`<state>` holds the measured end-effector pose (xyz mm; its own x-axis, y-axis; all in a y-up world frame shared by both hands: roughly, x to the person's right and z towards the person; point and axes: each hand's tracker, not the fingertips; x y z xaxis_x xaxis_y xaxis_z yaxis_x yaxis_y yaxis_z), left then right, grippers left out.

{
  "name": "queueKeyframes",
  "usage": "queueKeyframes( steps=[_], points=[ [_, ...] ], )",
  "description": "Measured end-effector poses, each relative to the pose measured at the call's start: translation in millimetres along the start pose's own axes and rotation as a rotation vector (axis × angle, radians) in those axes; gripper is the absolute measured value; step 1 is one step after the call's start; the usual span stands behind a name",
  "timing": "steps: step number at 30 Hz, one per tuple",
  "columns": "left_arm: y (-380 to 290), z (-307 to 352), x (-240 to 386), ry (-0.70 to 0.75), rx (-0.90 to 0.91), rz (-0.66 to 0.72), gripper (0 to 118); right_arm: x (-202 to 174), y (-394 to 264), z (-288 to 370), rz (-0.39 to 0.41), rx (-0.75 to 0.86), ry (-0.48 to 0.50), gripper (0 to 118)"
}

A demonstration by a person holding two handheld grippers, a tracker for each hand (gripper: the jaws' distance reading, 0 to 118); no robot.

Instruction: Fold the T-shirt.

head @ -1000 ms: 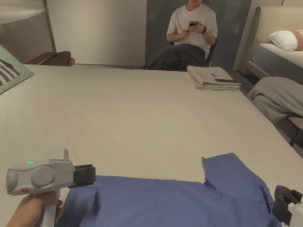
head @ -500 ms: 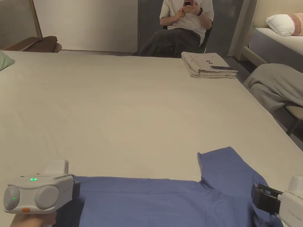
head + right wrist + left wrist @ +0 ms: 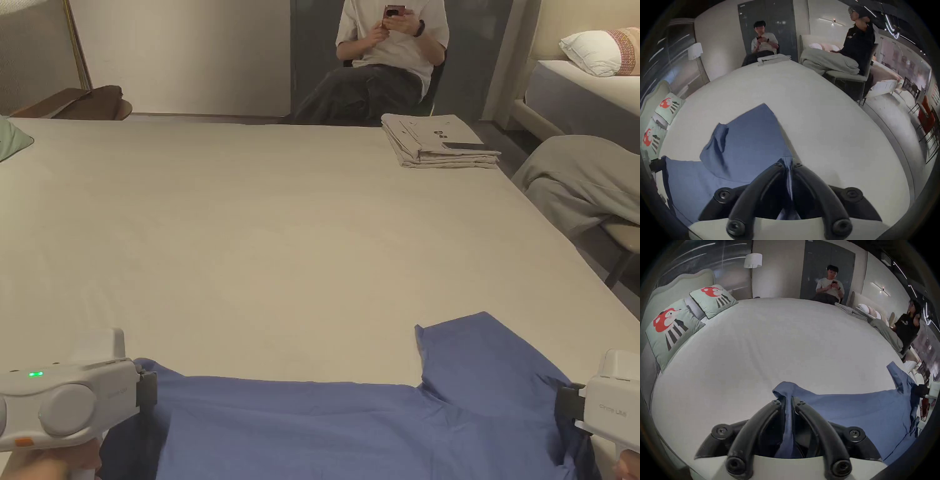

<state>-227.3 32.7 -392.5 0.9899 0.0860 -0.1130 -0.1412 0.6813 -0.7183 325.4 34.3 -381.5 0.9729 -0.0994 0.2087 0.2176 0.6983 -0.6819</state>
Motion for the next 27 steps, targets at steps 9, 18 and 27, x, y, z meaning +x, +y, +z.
queueKeyframes(
  steps=[9, 18, 27],
  points=[
    [3.2, 68.2, -14.6, -0.054, 0.097, 0.084, 3, 31.5, -1.5, 100.5, -0.002, 0.145, 0.059, 2],
    [-56.6, 171.0, -36.7, -0.083, 0.186, 0.081, 3, 44.3, -64.9, 213.9, 0.043, 0.228, 0.127, 2],
    [-160.7, 205.4, -58.2, -0.046, 0.099, 0.048, 3, 58.7, -158.4, 239.0, 0.134, 0.11, 0.093, 2]
  ],
)
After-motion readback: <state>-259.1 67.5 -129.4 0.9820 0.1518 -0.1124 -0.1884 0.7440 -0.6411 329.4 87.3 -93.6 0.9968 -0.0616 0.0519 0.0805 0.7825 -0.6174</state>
